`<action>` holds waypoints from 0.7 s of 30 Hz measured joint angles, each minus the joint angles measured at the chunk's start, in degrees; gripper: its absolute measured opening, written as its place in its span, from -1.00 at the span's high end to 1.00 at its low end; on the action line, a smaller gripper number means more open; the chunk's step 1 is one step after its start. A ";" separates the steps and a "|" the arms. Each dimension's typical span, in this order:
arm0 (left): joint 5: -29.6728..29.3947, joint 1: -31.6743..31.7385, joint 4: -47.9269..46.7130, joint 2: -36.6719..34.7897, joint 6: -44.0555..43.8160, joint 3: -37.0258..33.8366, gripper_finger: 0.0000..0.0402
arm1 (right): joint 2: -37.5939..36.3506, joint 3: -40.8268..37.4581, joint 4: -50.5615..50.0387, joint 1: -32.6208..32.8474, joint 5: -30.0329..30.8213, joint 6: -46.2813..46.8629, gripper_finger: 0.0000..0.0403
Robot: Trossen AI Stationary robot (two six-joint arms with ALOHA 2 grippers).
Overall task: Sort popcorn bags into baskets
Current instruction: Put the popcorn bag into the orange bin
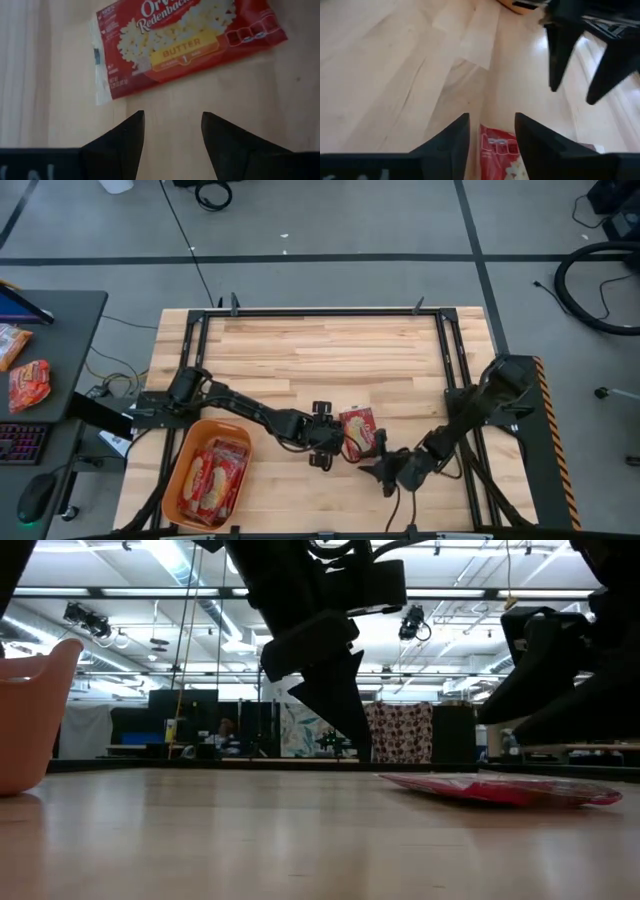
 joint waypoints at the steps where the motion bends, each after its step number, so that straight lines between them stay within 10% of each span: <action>1: 0.04 0.19 -0.15 0.00 0.02 0.00 0.00 | 1.21 0.90 -0.13 0.00 0.35 -0.19 0.20; 11: 0.03 0.60 -0.42 0.00 3.45 0.02 0.00 | 6.93 5.52 -7.35 -0.79 0.13 3.08 0.12; 21: 2.97 -2.05 2.71 0.02 9.11 0.02 0.00 | 6.95 5.71 -13.62 -2.89 -0.10 6.61 0.64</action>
